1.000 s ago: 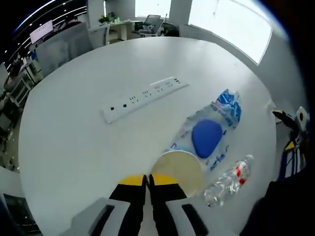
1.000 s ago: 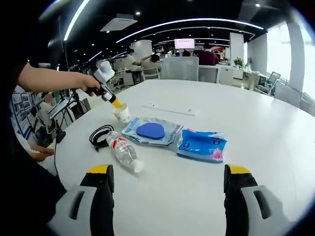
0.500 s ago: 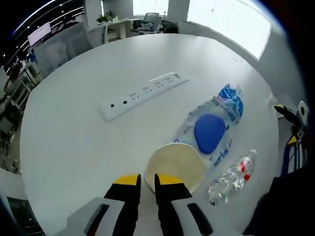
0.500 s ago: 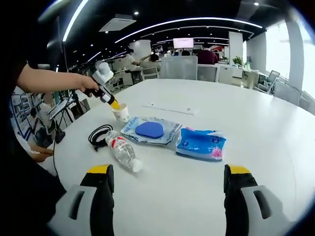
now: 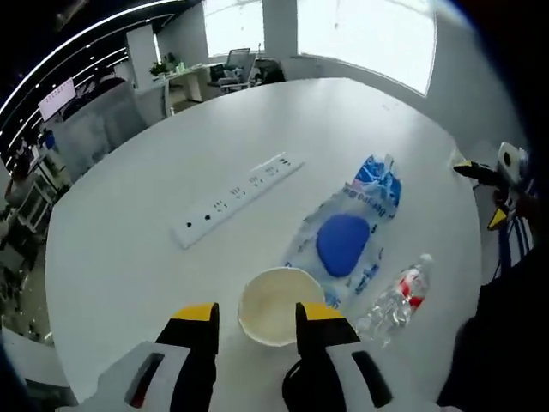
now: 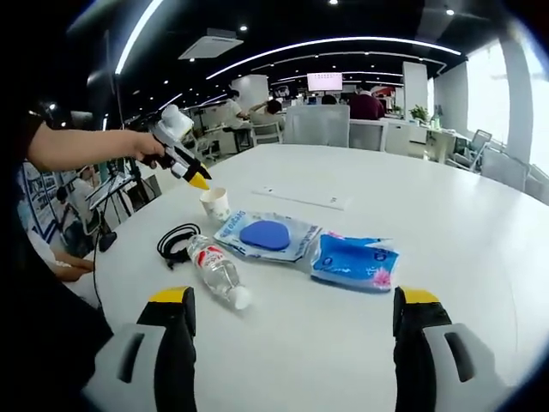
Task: Arrange the tabletop items into an orderly group along one side of the table until the central work area is clear of visible clutter.
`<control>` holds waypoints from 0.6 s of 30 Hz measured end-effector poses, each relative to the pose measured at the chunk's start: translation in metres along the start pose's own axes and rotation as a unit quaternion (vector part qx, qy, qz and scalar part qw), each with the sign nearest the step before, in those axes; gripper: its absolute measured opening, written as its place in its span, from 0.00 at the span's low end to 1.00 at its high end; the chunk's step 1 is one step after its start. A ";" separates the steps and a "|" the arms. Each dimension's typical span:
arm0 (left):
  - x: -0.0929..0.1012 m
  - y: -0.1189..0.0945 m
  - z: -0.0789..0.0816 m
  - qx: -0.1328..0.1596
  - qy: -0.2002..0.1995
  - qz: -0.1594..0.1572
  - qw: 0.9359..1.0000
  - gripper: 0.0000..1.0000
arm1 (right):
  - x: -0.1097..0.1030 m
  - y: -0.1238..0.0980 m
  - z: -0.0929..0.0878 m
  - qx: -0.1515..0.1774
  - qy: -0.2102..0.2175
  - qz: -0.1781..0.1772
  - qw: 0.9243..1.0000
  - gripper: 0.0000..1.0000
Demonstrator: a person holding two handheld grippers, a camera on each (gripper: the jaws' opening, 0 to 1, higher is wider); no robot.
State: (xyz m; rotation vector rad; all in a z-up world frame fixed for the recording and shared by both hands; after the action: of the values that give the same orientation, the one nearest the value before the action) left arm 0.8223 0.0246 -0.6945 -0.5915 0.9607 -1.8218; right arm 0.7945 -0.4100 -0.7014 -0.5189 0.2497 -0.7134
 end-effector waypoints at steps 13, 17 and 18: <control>0.053 0.002 0.016 0.014 0.140 -0.055 0.989 0.46 | -0.002 -0.003 -0.004 -0.004 0.000 0.004 1.000 0.93; 0.079 0.004 0.022 0.018 0.176 -0.096 0.980 0.47 | -0.003 -0.004 -0.005 -0.004 -0.001 0.002 1.000 0.93; 0.086 0.006 0.024 0.017 0.184 -0.105 0.977 0.47 | -0.003 -0.005 -0.005 -0.003 0.000 0.002 1.000 0.93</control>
State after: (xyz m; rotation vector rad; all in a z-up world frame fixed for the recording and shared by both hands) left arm 0.8068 -0.0628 -0.6869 -0.3483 1.1402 -2.1816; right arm 0.7882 -0.4130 -0.7027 -0.5249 0.2536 -0.7099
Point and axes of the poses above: the point that each gripper's makers call its tool centre point, and the gripper's own axes: y roughly forward along the fingers, x roughly to its right, z roughly out of its top, the point moved 9 cm from there along -y, roughly backward along the fingers, and after that the axes turned 4 degrees about -z, right-handed, at the moved point
